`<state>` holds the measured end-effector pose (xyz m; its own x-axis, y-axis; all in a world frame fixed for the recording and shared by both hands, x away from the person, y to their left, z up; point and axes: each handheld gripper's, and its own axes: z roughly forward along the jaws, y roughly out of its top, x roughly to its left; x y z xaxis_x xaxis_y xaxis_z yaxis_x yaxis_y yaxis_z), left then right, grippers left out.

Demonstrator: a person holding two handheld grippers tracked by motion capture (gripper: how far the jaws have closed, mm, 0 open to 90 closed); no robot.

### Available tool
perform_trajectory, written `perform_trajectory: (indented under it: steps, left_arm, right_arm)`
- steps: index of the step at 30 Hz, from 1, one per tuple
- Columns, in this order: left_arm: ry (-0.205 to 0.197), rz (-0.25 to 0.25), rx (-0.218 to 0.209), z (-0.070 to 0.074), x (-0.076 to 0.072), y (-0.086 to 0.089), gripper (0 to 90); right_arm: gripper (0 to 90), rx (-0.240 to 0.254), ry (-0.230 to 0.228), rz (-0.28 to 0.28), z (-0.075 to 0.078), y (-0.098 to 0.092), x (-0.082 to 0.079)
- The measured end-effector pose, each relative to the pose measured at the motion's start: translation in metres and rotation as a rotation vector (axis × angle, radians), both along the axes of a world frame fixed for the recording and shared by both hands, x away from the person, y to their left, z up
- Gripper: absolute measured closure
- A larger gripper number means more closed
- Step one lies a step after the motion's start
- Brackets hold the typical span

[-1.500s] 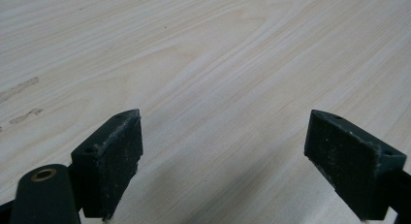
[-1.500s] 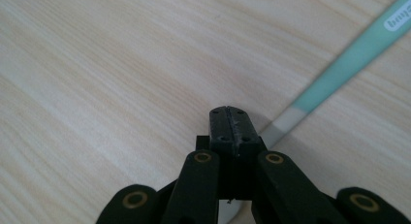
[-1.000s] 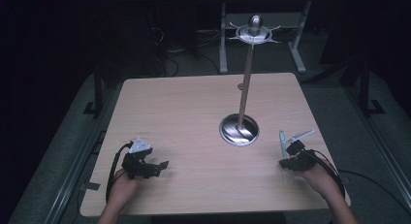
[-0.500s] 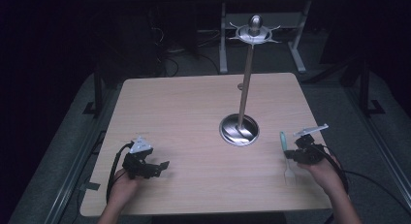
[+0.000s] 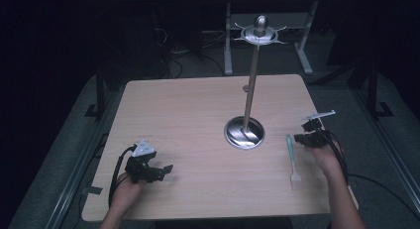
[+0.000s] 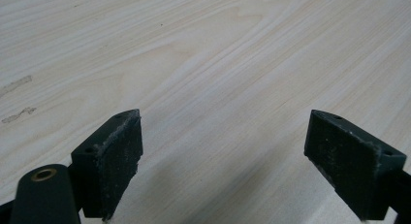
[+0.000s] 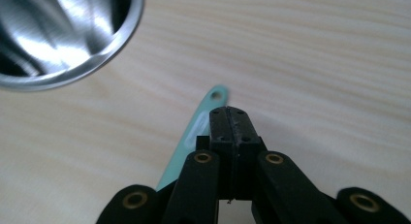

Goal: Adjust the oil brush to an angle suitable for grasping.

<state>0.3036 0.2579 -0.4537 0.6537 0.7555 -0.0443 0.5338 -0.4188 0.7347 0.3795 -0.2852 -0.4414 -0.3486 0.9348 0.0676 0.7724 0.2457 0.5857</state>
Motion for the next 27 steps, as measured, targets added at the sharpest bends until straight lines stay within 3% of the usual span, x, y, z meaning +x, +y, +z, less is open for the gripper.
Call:
perform_trajectory:
  steps: [8, 25, 27]
  left_arm:
    - [0.004, -0.002, 0.006, 0.000, 0.000, -0.001, 13.3]
    - [0.006, -0.018, 0.015, 0.000, 0.000, -0.003, 13.3]
    - [0.007, -0.017, 0.015, 0.000, 0.000, -0.004, 13.3]
  right_arm:
    - [90.0, 0.002, 0.039, -0.005, -0.015, 0.000, 0.011]
    - [90.0, 0.008, 0.033, 0.071, -0.017, 0.015, 0.014]
    - [90.0, 0.011, 0.024, 0.105, -0.017, 0.019, 0.014]
